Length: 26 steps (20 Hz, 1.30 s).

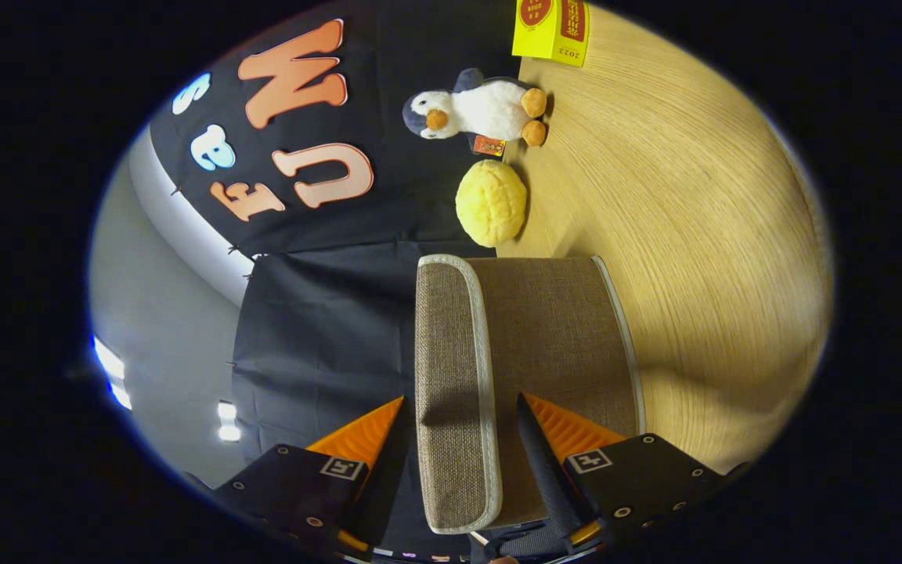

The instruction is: Open the storage box then place both shoes into the box .Put the left shoe in first, then the right shoe, with the right side of both shoes facing outward in a uniform manner.

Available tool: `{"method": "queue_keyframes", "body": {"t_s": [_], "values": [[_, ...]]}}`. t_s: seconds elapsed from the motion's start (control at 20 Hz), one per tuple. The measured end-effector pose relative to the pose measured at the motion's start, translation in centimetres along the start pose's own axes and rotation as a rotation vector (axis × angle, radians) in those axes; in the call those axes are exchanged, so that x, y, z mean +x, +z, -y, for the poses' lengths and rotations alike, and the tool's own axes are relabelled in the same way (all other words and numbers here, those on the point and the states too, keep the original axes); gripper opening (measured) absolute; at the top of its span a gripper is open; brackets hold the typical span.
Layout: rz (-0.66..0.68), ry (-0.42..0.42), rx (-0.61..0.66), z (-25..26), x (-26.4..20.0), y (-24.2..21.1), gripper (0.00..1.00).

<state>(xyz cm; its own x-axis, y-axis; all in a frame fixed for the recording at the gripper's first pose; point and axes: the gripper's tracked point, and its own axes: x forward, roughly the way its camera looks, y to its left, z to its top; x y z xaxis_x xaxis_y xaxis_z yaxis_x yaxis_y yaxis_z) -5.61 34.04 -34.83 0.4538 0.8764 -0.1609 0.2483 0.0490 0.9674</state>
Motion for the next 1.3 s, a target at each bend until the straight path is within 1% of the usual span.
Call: {"method": "queue_keyframes", "body": {"t_s": [0.15,0.3,0.4,0.45,0.55,0.65,0.7,0.8,0.9,1.15,1.3], "values": [[-0.016,0.052,0.011,-1.6,0.4,-0.3,0.79],[-0.072,0.052,-0.029,-2.1,0.4,-1.1,0.74],[-0.075,0.075,-0.008,-3.3,0.1,-0.9,0.66],[-0.058,0.06,-0.018,-3.4,0.0,-0.6,0.48],[-0.05,0.013,-0.054,-3.0,0.2,-0.2,0.31],[-0.078,0.026,-0.023,-3.7,0.2,-0.6,0.32],[-0.105,0.012,-0.006,-3.6,0.3,-1.0,0.32],[-0.122,-0.058,-0.021,-2.2,0.0,-1.6,0.32],[-0.116,-0.086,-0.046,-1.6,0.4,-1.6,0.14],[-0.168,-0.055,-0.009,-3.3,0.9,-2.9,0.07],[-0.178,-0.033,-0.042,-4.9,1.4,-3.3,0.07]]}}
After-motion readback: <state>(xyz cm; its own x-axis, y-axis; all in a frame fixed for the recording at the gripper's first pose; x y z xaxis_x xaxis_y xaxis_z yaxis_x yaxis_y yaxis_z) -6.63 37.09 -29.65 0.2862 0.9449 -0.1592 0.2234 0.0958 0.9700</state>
